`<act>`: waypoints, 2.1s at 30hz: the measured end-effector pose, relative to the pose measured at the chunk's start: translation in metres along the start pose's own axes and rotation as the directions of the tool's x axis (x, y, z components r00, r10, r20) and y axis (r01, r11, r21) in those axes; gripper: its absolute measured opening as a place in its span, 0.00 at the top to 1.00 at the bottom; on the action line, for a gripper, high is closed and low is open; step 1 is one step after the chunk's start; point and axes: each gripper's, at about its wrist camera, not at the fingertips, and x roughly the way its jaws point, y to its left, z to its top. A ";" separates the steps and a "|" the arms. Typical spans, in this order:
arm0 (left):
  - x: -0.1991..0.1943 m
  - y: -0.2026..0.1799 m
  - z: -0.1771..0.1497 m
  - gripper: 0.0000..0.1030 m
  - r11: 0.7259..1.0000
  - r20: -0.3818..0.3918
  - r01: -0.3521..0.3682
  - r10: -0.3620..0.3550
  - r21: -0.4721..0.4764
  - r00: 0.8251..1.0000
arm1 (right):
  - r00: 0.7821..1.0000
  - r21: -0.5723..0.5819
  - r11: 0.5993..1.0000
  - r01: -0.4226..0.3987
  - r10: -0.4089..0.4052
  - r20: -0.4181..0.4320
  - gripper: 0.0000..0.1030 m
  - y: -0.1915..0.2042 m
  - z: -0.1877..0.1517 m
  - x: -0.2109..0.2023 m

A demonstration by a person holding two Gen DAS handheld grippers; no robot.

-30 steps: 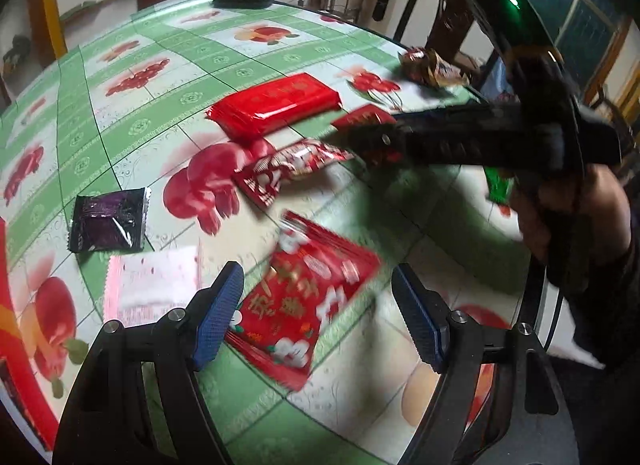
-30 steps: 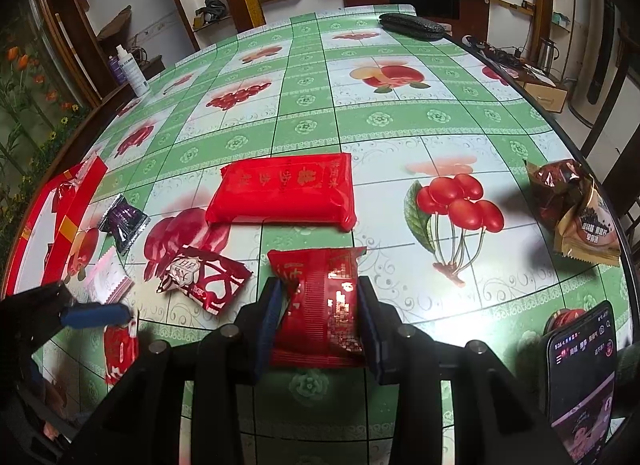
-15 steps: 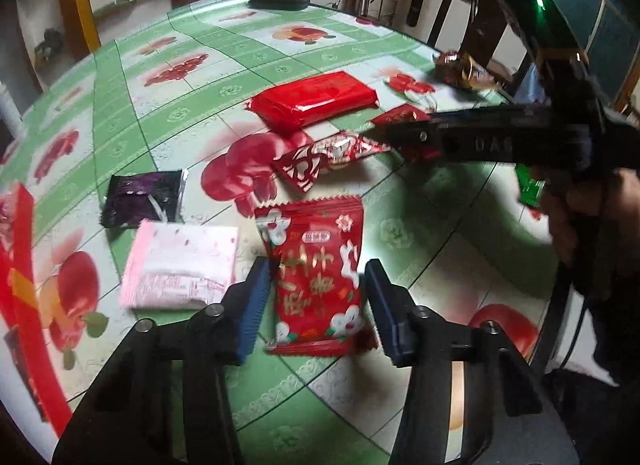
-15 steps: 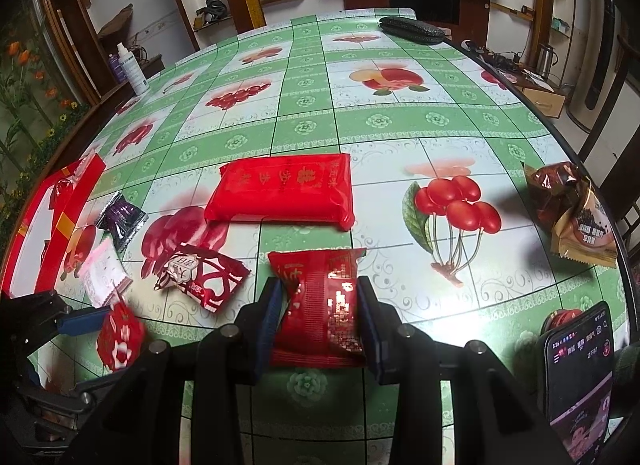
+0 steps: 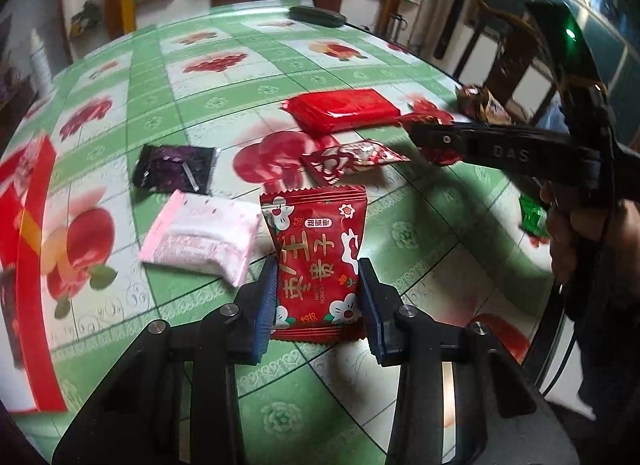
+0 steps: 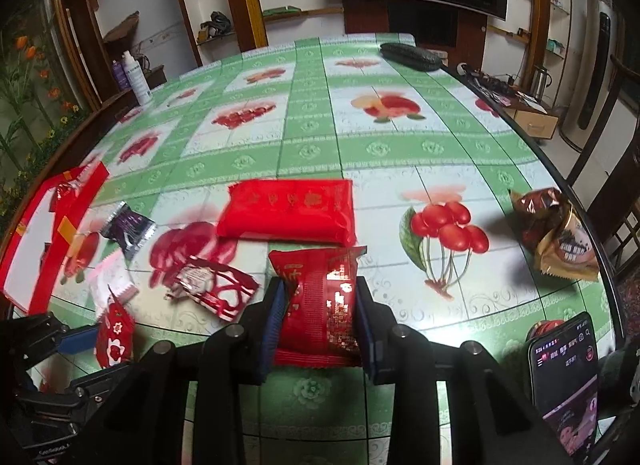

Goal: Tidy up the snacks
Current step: 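Hold both grasped packets lifted just above the table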

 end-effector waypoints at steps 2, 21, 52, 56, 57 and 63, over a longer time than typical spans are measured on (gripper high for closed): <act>-0.004 0.003 -0.001 0.64 1.000 0.009 0.007 -0.007 -0.029 1.000 | 1.000 -0.004 1.000 -0.012 0.012 0.008 0.65 0.003 0.001 -0.003; -0.054 0.026 -0.017 0.64 0.978 0.149 0.010 0.022 -0.208 0.989 | 0.995 -0.033 0.995 -0.095 0.095 0.015 0.65 0.036 0.004 -0.009; -0.056 0.031 -0.019 0.64 0.970 0.143 0.009 0.027 -0.243 0.989 | 0.989 -0.081 0.985 -0.150 0.151 -0.002 0.65 0.069 0.000 -0.008; -0.057 0.031 -0.019 0.64 0.970 0.144 0.009 0.027 -0.243 0.989 | 0.989 -0.082 0.985 -0.151 0.151 -0.002 0.65 0.069 0.000 -0.008; -0.056 0.031 -0.019 0.64 0.970 0.144 0.009 0.027 -0.243 0.989 | 0.988 -0.083 0.985 -0.151 0.151 -0.002 0.65 0.070 0.000 -0.008; -0.057 0.030 -0.019 0.64 0.970 0.149 0.010 0.027 -0.244 0.988 | 0.988 -0.085 0.985 -0.151 0.152 -0.002 0.65 0.071 -0.001 -0.007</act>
